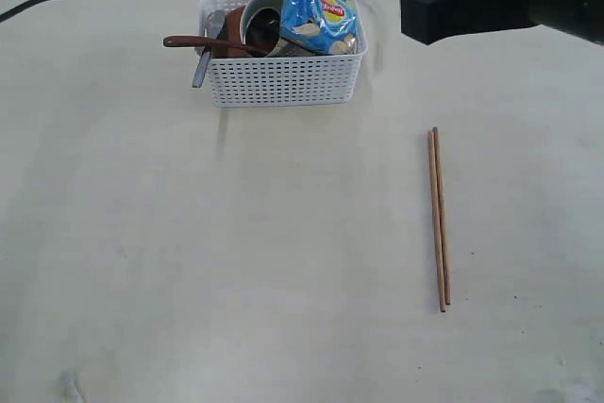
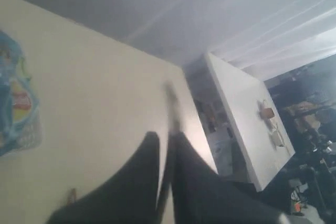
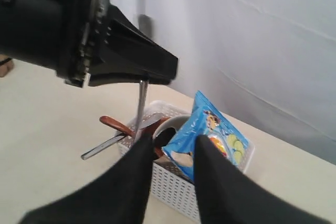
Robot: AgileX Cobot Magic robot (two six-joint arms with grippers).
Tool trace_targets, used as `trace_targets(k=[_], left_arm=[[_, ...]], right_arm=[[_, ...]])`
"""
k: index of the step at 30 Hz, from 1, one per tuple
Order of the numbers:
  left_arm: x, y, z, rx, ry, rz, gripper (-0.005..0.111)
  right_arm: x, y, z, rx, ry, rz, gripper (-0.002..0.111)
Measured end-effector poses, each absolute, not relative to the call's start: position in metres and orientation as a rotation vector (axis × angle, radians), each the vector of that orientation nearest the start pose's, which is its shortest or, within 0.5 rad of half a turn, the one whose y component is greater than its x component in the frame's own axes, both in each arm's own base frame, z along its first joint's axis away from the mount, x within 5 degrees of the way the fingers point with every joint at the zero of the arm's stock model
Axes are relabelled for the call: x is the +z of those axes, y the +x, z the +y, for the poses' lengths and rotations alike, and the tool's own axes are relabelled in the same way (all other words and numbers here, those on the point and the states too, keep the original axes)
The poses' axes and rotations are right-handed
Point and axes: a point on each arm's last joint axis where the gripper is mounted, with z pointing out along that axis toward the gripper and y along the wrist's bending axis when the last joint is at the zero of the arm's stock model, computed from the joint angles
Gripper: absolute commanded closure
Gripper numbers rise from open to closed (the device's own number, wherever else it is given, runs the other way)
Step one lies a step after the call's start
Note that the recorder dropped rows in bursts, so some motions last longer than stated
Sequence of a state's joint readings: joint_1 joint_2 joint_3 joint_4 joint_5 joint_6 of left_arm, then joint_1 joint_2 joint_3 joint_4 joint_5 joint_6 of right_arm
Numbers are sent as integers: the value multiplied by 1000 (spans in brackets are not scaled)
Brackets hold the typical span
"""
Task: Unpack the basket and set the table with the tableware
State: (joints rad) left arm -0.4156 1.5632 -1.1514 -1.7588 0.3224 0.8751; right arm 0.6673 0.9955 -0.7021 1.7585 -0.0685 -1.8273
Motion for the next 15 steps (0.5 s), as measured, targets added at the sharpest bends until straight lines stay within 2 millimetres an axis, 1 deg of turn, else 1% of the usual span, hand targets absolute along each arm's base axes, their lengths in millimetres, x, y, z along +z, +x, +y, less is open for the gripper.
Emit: trace_targets(k=[2, 9, 12, 15], left_arm=[[322, 322, -173, -1161, -216, 1990, 107], [322, 321, -175, -1131, -127, 1983, 107], [323, 320, -176, -1121, -46, 1974, 107], [323, 321, -170, -1121, 29, 1977, 107]], right_arm=[[332, 173, 131, 382, -616, 1694, 65], [332, 174, 131, 378, -613, 1695, 64], [331, 176, 127, 335, -585, 1708, 64], [333, 177, 118, 254, -524, 1723, 64]])
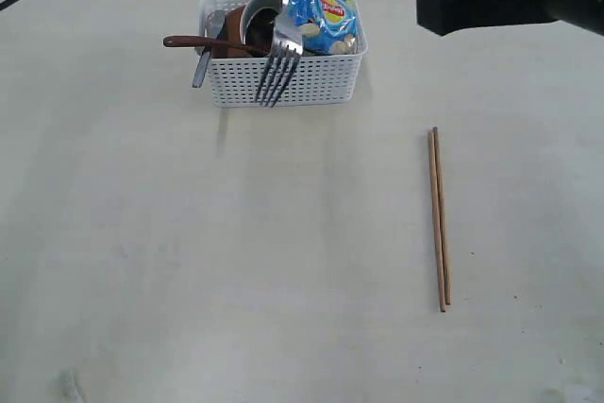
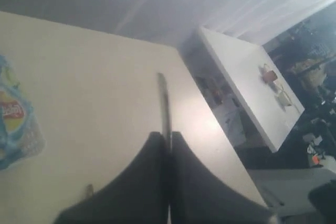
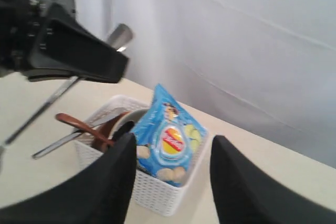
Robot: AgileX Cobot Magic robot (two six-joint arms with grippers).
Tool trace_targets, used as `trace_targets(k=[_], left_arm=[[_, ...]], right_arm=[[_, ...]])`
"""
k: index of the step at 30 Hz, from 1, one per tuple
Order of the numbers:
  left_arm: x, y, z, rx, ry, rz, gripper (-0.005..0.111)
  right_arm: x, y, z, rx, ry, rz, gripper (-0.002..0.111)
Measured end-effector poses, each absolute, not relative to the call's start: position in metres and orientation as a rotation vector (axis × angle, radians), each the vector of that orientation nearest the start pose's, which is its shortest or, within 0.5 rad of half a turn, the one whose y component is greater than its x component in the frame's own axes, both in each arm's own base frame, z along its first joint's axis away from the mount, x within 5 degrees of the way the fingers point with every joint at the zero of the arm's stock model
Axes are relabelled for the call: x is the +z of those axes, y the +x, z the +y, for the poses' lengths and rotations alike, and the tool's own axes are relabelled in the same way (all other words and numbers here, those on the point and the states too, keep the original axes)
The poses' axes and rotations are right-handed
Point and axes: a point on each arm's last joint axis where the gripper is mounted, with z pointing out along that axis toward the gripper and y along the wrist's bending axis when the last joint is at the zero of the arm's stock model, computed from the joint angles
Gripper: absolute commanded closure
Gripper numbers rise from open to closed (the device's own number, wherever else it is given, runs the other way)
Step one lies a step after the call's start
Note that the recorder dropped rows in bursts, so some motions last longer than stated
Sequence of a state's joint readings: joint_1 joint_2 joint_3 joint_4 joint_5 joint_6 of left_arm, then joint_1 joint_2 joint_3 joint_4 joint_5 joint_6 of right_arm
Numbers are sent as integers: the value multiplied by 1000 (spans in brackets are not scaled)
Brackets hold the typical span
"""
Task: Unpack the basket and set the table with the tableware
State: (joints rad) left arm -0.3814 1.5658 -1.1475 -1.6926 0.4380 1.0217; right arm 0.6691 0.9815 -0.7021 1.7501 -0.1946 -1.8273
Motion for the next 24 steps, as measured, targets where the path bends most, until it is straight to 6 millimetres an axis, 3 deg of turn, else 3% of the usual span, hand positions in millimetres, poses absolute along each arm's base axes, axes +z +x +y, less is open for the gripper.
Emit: trace_targets(k=[6, 10, 14, 20, 24], left_arm=[[309, 325, -148, -947, 138, 2107, 107], [300, 324, -138, -760, 220, 2233, 107], [306, 318, -137, -581, 284, 2328, 107], [315, 304, -134, -77, 276, 2465, 107], [316, 290, -144, 212, 234, 2463, 107]], right_arm=[[338, 177, 96, 82, -373, 1745, 64], [339, 176, 93, 68, -355, 1742, 64], [339, 176, 91, 52, -342, 1746, 64], [339, 177, 88, 19, -317, 1754, 64], [337, 177, 86, 5, -311, 1761, 64]])
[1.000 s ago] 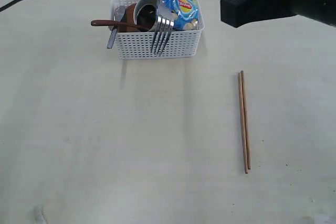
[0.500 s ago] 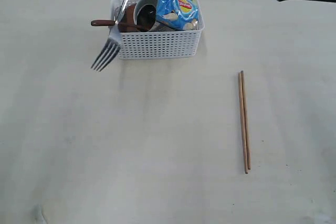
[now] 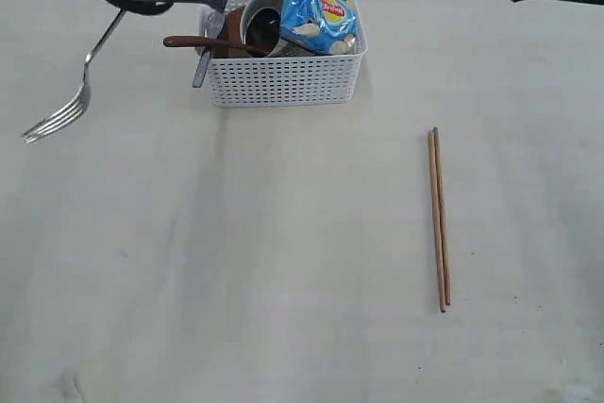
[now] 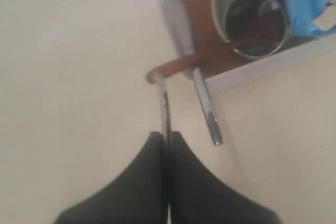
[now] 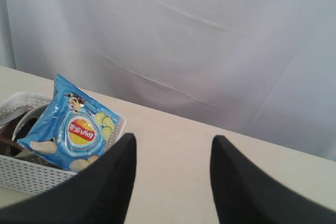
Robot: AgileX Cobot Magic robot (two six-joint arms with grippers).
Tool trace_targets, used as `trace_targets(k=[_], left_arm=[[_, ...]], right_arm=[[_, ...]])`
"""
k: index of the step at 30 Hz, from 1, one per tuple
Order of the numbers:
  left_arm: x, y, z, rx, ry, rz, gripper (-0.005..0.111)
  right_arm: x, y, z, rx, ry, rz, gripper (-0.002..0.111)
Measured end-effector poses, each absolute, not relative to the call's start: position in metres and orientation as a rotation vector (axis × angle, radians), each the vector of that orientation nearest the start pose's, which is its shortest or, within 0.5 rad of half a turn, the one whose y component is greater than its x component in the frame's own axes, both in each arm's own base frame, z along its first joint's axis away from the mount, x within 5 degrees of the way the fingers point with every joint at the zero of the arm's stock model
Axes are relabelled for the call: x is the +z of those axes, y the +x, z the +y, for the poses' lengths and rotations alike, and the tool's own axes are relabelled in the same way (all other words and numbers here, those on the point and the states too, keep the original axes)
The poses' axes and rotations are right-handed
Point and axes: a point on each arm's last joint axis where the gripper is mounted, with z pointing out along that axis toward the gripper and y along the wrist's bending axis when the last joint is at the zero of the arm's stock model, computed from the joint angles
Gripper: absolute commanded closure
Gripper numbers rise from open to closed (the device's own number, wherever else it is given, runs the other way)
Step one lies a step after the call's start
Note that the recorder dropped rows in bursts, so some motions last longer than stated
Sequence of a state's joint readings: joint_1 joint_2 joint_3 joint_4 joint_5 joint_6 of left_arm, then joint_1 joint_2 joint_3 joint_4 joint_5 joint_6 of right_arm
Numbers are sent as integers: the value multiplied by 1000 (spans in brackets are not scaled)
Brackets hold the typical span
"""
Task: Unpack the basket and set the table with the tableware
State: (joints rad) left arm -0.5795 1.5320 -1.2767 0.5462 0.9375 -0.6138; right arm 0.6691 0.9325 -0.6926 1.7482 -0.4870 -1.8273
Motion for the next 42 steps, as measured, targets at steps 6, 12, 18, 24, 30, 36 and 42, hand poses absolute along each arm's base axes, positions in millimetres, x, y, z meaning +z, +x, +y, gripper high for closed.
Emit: trace_targets(k=[6, 12, 18, 24, 30, 36, 42], left_arm=[[309, 265, -173, 439, 188, 2459, 107], [288, 254, -211, 521, 203, 2393, 107], [242, 260, -233, 631, 264, 2440, 107], [203, 270, -249, 705, 295, 2507, 107], [191, 279, -263, 703, 321, 2538, 107], [174, 287, -263, 738, 298, 2566, 107], [148, 293, -262, 802, 247, 2567, 107]], right_arm=[[319, 174, 84, -12, -329, 1804, 64], [304, 169, 80, -21, -333, 1839, 64], [306, 169, 80, -18, -327, 1834, 64], [303, 168, 79, -17, -326, 1842, 64], [294, 167, 78, -20, -318, 1867, 64], [293, 166, 77, -17, -313, 1871, 64], [293, 166, 77, -17, -313, 1871, 64]])
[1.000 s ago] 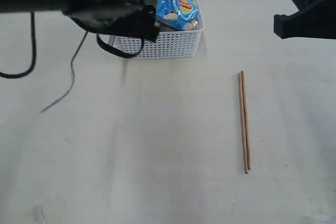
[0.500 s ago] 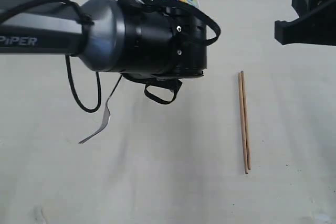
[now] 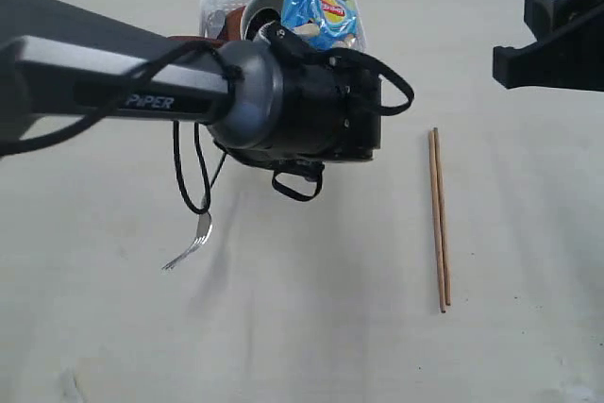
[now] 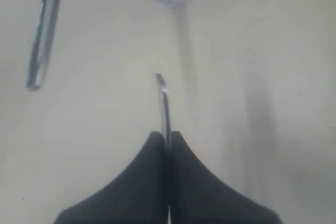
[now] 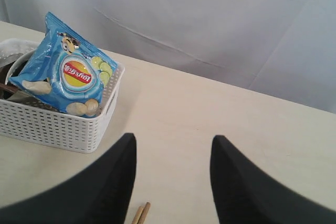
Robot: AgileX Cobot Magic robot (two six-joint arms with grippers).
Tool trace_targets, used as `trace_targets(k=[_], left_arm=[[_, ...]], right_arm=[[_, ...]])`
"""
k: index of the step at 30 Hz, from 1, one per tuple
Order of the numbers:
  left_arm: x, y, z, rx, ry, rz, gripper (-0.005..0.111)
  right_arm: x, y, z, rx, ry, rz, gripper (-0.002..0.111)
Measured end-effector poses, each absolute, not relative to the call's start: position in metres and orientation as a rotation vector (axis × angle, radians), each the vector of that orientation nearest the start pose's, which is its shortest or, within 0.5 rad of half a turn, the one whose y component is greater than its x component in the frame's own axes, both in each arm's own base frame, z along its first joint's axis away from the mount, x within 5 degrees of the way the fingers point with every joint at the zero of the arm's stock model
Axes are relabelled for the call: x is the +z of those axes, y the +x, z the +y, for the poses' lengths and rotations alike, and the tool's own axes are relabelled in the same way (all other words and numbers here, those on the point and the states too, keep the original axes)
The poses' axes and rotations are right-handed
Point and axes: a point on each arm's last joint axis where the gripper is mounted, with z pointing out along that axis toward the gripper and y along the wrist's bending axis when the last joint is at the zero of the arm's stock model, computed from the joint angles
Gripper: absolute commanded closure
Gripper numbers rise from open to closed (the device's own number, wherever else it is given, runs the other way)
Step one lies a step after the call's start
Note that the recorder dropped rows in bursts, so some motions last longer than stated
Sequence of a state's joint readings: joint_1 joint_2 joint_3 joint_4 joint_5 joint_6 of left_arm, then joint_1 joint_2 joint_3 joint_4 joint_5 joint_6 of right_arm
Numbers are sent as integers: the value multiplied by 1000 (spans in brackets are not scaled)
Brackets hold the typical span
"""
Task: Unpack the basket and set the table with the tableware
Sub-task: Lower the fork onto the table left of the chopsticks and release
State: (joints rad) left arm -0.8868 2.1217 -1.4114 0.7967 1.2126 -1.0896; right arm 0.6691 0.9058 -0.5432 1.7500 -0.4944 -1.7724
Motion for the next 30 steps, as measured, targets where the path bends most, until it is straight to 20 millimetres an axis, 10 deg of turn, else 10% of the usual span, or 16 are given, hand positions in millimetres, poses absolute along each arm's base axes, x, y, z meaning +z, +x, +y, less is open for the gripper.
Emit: trace_targets(k=[30], left_arm=[[96, 310, -254, 940, 169, 2470, 107]], right_arm=[[293, 166, 77, -1, -292, 1875, 64]])
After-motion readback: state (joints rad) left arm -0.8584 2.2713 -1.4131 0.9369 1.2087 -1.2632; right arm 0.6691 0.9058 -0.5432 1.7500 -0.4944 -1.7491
